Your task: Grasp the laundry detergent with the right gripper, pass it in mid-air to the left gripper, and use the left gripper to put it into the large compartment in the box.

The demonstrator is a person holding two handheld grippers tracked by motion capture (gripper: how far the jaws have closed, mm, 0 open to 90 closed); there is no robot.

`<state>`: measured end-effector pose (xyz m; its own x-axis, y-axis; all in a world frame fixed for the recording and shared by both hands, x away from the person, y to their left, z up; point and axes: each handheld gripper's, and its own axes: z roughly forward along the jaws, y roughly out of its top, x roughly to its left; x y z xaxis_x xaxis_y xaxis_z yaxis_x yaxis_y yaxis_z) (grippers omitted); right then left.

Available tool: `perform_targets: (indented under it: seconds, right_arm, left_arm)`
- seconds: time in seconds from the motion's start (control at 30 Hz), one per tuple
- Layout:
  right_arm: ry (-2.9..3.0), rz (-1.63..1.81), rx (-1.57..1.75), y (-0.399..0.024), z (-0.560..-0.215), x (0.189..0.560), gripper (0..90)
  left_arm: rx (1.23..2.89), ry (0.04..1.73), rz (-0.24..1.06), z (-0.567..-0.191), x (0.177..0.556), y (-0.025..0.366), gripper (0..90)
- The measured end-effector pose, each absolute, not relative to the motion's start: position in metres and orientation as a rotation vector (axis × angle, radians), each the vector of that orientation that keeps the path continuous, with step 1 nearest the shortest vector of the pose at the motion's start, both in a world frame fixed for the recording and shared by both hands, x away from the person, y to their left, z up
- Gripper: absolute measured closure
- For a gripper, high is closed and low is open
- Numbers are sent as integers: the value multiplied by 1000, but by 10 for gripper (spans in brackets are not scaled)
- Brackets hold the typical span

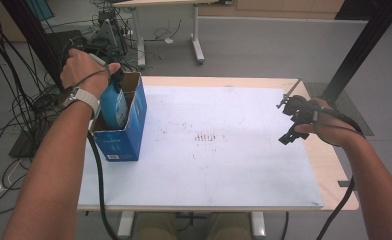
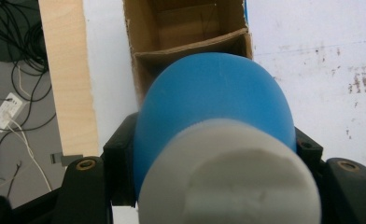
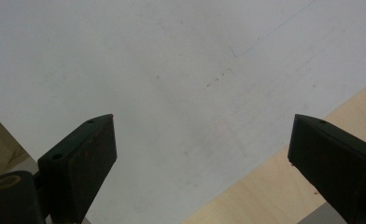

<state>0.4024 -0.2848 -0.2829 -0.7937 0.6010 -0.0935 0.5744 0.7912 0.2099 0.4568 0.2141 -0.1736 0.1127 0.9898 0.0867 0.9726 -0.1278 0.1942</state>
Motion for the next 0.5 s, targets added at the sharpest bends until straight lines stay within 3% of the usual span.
perform_targets:
  seconds: [0.5]
  right_arm:
    - [2825, 246, 940, -286, -284, 403, 79]
  left_arm:
    - [2282, 2022, 302, -200, 458, 215, 375]
